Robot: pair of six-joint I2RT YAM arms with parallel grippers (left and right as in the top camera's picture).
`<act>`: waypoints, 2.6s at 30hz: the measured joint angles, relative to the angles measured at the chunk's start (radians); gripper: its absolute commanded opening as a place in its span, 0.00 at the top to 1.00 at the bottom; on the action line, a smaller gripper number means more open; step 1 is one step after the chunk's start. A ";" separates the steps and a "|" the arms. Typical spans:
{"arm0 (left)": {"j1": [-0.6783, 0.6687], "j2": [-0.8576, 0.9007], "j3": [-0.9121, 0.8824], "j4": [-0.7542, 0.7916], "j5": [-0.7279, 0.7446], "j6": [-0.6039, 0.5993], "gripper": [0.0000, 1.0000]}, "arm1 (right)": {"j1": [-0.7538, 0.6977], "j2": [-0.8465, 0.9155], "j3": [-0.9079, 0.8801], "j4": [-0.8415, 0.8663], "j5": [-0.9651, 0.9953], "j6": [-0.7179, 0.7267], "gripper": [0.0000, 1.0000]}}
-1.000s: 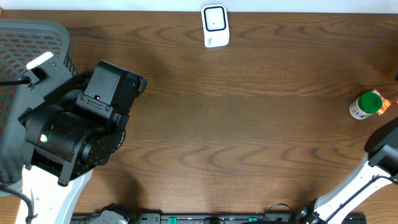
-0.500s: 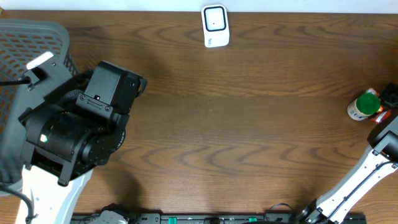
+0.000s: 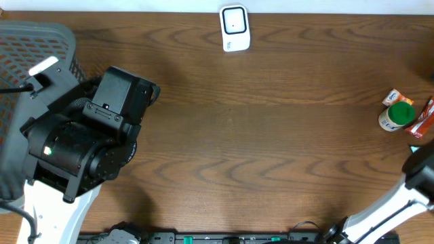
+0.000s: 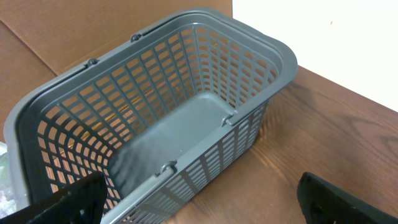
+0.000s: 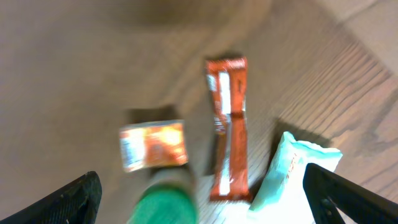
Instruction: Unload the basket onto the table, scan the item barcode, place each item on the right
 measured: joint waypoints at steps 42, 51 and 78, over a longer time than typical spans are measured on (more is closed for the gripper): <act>0.000 0.000 0.000 0.000 0.000 0.000 0.02 | 0.317 -1.299 0.009 -0.333 -0.522 -0.134 0.01; 0.000 0.000 0.000 0.000 0.000 0.000 0.02 | 0.447 -1.451 -0.043 -0.228 -0.450 -0.206 0.01; 0.000 0.000 0.000 0.000 0.000 0.000 0.02 | 0.622 -2.087 -1.572 1.175 -0.429 -0.255 0.01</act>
